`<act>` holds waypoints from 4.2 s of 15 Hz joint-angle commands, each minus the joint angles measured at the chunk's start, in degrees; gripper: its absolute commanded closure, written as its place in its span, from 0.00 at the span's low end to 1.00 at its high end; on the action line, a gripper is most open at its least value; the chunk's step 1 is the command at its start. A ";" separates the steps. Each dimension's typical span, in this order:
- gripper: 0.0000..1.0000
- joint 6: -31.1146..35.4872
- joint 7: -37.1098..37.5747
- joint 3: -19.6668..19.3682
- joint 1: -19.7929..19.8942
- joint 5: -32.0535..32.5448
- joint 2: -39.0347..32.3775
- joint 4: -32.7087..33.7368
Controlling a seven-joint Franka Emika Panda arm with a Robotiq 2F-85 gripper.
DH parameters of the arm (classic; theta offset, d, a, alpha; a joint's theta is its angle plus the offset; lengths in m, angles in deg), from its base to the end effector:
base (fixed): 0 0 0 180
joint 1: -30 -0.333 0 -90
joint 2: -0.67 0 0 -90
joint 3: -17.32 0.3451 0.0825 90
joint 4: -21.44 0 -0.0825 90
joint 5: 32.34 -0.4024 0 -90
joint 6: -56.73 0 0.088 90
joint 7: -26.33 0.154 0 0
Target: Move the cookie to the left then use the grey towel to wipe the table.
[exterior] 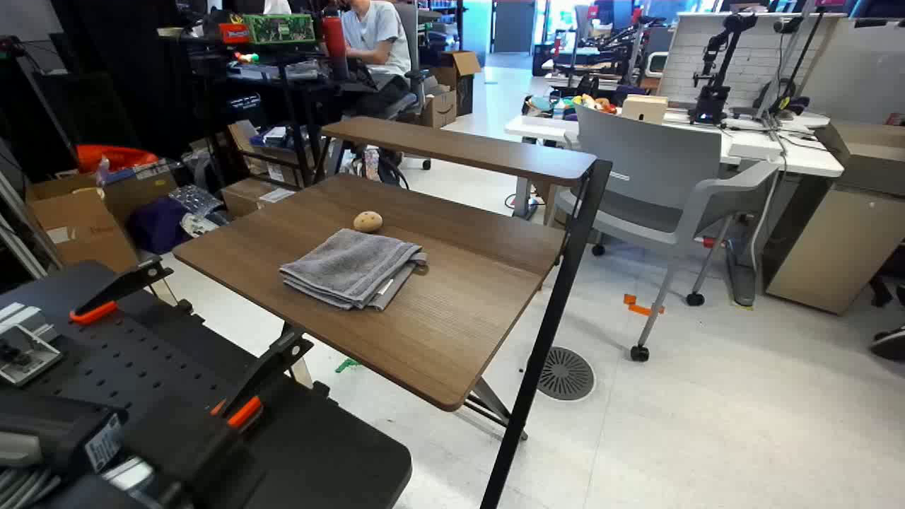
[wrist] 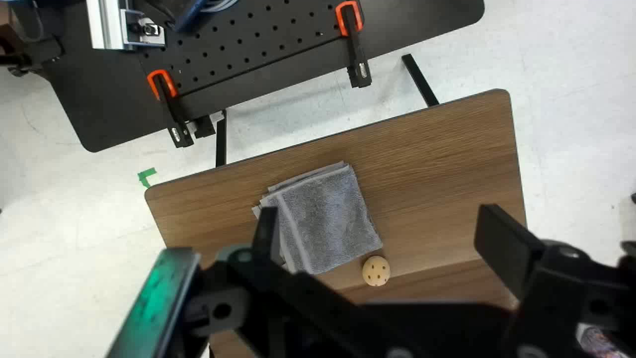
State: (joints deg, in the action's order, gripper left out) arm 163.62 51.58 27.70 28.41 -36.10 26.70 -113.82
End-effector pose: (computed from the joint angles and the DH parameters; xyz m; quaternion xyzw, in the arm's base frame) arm 0.4014 0.0963 0.4637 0.9904 -0.1356 -0.0195 0.0152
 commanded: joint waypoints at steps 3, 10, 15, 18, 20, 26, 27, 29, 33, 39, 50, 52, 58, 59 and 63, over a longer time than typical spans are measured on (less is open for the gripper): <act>0.00 -0.12 0.05 -0.16 -0.16 0.08 -0.03 0.26; 0.00 -0.12 0.05 -0.16 -0.16 0.08 -0.03 0.30; 0.00 -0.12 0.05 -0.16 -0.16 0.08 -0.03 0.30; 0.00 -0.12 0.05 -0.16 -0.16 0.08 -0.03 0.30; 0.00 -0.12 0.05 -0.16 -0.16 0.08 -0.03 0.30; 0.00 23.37 -2.74 -3.51 3.39 4.20 -13.79 3.28; 0.00 26.61 -2.30 -4.21 3.93 4.35 -16.79 3.77; 0.00 30.58 -1.62 -5.90 4.62 3.81 -23.74 5.32; 0.00 29.87 -2.33 -8.56 3.40 2.27 -27.02 4.95; 0.00 29.86 -2.57 -9.09 3.10 1.83 -30.65 7.94; 0.00 22.11 -7.77 -8.22 3.74 -3.86 -61.39 37.86; 0.00 17.94 -11.87 -6.79 3.26 -5.22 -66.87 44.28; 0.00 12.72 -12.14 -7.20 0.98 -5.29 -71.42 50.02; 0.00 12.27 -12.13 -7.19 0.90 -5.29 -71.97 50.93; 0.00 13.17 -12.75 -8.30 1.71 -4.61 -71.40 50.64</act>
State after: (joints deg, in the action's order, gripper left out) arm 175.58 39.97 21.48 30.25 -40.41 -45.59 -62.21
